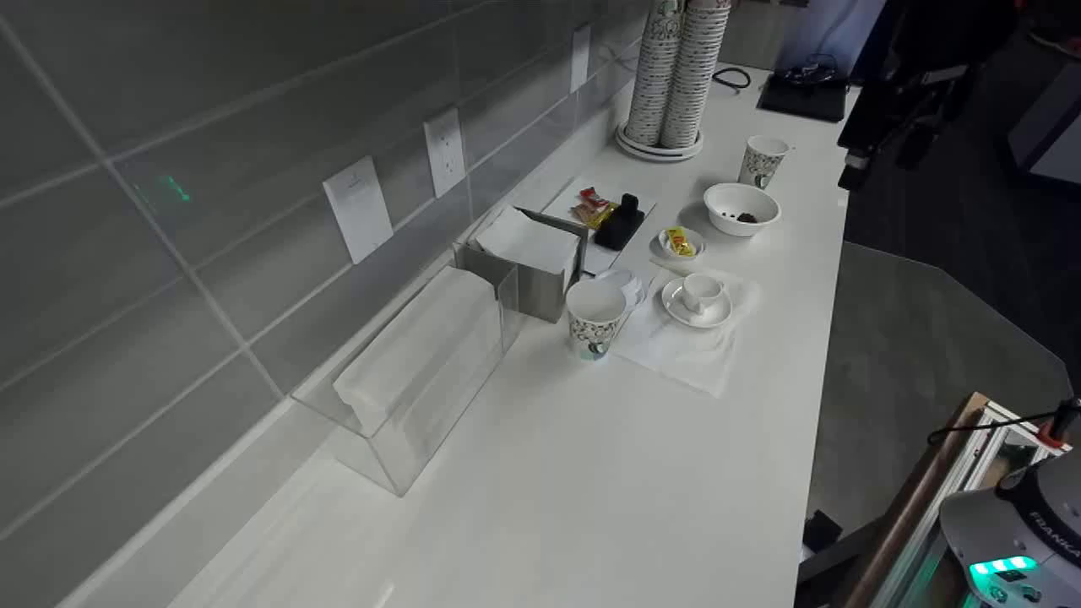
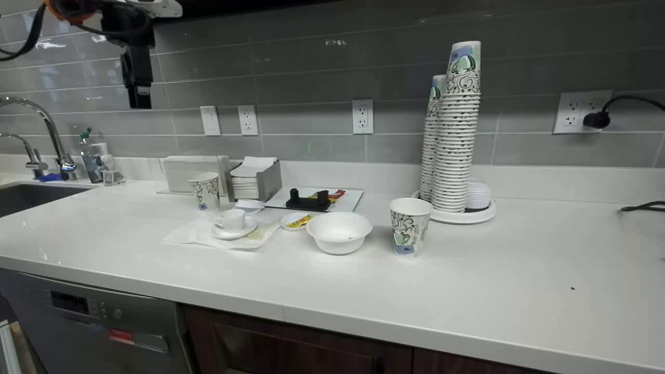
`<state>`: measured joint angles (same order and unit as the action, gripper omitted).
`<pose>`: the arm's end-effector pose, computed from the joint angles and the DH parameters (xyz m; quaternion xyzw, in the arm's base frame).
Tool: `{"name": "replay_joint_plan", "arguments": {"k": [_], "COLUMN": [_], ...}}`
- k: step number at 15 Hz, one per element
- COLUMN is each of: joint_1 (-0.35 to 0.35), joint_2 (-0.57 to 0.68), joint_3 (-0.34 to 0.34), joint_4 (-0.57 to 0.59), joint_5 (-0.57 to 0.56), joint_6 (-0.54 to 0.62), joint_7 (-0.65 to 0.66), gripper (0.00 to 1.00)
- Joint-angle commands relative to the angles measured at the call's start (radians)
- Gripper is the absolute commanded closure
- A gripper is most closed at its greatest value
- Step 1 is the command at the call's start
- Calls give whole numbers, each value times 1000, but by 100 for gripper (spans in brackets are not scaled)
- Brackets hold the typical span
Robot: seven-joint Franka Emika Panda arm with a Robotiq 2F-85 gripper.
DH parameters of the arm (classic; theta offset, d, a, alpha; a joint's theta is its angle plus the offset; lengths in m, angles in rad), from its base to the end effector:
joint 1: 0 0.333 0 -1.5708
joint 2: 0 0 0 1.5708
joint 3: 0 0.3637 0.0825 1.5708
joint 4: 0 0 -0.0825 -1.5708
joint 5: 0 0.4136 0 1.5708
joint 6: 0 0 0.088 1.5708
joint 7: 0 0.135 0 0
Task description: Pour the contents in the bowl into the cup
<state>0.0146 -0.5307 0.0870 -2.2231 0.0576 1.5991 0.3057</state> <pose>0.3799 0.0526 0.5766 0.9927 -0.1109 -0.0478 0.0027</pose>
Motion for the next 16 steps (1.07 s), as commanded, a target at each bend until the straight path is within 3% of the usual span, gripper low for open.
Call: {"name": "replay_joint_plan", "arguments": {"k": [1, 12, 16], "joint_1": [-8, -8, -71], "joint_2": [0, 0, 41], "joint_3": [6, 6, 43], "joint_4": [2, 2, -9], "joint_5": [3, 3, -129], "joint_6": [-2, -2, 134], "joint_7": [-3, -3, 141], "gripper": [0, 0, 0]}}
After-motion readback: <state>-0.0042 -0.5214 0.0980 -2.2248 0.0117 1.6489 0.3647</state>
